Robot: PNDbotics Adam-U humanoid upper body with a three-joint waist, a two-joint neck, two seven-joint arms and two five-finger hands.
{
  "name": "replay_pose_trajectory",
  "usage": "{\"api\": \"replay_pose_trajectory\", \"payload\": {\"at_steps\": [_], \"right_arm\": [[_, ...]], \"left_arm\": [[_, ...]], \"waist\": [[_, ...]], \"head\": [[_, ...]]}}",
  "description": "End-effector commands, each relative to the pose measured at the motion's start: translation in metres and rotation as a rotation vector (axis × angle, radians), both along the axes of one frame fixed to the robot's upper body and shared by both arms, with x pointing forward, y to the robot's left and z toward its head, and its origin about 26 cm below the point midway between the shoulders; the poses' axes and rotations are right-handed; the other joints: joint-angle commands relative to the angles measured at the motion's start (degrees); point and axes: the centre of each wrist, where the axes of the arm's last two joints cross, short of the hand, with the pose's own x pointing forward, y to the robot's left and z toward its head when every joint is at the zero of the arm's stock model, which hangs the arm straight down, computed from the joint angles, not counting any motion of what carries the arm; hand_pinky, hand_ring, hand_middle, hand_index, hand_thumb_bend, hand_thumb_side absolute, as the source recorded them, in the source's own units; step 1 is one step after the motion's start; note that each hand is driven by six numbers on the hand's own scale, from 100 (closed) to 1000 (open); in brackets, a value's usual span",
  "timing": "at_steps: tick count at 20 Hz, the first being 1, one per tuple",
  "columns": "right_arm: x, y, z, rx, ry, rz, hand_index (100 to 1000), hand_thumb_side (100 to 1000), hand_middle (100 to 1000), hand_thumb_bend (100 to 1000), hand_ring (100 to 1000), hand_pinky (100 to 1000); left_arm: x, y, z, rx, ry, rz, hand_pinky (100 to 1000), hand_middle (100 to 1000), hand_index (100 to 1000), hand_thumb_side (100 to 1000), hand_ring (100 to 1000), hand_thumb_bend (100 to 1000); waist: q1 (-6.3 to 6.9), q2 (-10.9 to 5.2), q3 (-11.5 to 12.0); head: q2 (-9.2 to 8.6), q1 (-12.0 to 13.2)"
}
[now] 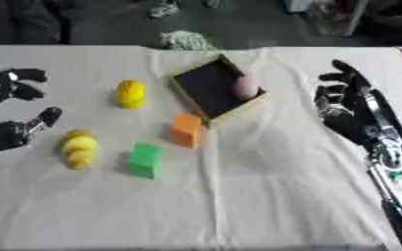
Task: Pick up objects on the table and place them in the box.
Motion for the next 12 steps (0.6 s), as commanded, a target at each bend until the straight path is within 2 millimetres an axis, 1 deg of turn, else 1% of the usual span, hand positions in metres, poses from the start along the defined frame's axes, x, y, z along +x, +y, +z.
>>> {"api": "replay_pose_trajectory", "payload": {"at_steps": [1, 8, 9, 12], "right_arm": [[0.0015, -0.0065, 0.0098, -0.010, -0.028, -0.008, 971, 269, 762, 100, 710, 663], [0.0013, -0.0066, 0.0089, -0.008, -0.024, -0.008, 970, 269, 761, 100, 710, 663], [0.0013, -0.0066, 0.0088, -0.008, -0.024, -0.007, 970, 270, 761, 100, 710, 663], [0.0012, -0.0065, 0.0085, -0.010, -0.022, -0.005, 971, 270, 761, 100, 710, 663]], "left_arm": [[-0.0010, 0.0069, 0.0131, 0.041, -0.025, 0.005, 756, 776, 887, 534, 713, 432], [-0.0009, 0.0073, 0.0134, 0.085, -0.004, -0.005, 758, 781, 888, 527, 716, 423], [-0.0007, 0.0076, 0.0136, 0.096, 0.001, -0.006, 760, 783, 889, 513, 719, 417], [0.0011, 0.0088, 0.0158, 0.171, 0.029, -0.003, 762, 786, 891, 498, 723, 414]], "waist": [[0.19, -0.79, -0.1], [0.20, -0.80, -0.1], [0.21, -0.80, -0.1], [0.25, -0.85, -0.2]], "head": [[0.29, -0.1], [0.29, -0.1], [0.29, -0.2], [0.29, -0.1]]}}
